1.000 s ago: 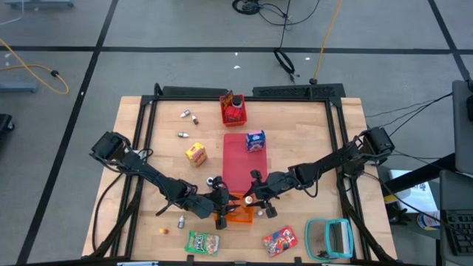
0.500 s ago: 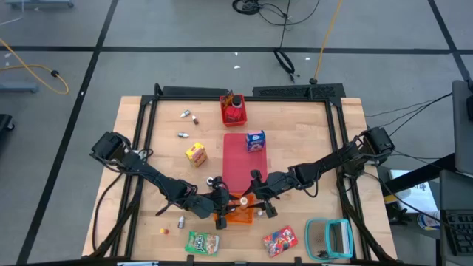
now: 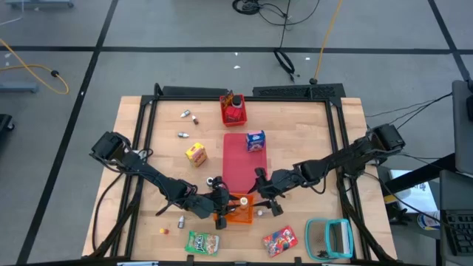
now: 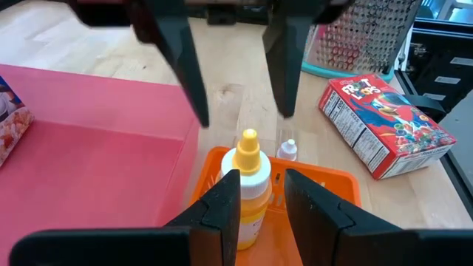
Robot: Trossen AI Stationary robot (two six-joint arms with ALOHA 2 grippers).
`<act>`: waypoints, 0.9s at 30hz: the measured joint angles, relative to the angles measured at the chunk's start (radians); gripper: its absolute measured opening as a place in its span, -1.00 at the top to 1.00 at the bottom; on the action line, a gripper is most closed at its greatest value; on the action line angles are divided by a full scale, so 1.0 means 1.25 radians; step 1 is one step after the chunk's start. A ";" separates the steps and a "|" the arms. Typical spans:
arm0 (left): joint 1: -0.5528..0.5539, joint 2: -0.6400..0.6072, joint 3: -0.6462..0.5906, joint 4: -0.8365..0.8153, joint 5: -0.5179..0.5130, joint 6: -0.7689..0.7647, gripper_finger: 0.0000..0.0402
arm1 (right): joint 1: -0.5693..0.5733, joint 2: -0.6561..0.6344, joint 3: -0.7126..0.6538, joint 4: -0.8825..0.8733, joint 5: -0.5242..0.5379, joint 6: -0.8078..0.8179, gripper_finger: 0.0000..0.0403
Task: Pick & Place Kitchen Items
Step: Put the small green food coloring bottle into the orange bin
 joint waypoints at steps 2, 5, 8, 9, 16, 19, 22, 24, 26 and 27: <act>0.000 0.000 0.000 0.000 0.000 0.000 0.46 | 0.009 -0.011 0.000 -0.033 -0.001 -0.003 -0.09; 0.000 0.000 0.000 0.000 0.000 -0.001 0.46 | 0.025 -0.021 0.000 -0.074 -0.001 -0.003 -0.08; 0.000 0.000 0.000 -0.001 0.000 -0.002 0.46 | 0.037 -0.020 0.000 -0.101 -0.001 -0.001 -0.08; 0.000 0.000 0.000 -0.001 0.001 -0.002 0.46 | 0.042 -0.020 0.000 -0.109 -0.001 -0.001 -0.08; 0.000 0.000 0.000 -0.001 0.000 -0.001 0.46 | 0.063 -0.020 -0.020 -0.115 -0.004 0.045 -0.05; 0.000 0.000 0.000 -0.001 0.000 0.001 0.46 | 0.067 -0.020 -0.045 -0.111 -0.004 0.091 -0.04; 0.000 0.000 0.000 -0.001 0.000 0.000 0.46 | 0.073 -0.020 -0.075 -0.065 -0.002 0.130 -0.04; 0.000 0.000 0.000 -0.001 0.000 0.001 0.46 | 0.082 -0.020 -0.100 -0.010 -0.002 0.148 -0.04; 0.000 0.000 0.000 -0.001 0.000 0.000 0.46 | 0.093 -0.020 -0.121 0.039 -0.002 0.149 -0.04; 0.000 0.000 0.000 -0.001 0.000 0.000 0.46 | 0.097 -0.020 -0.130 0.059 0.000 0.149 -0.04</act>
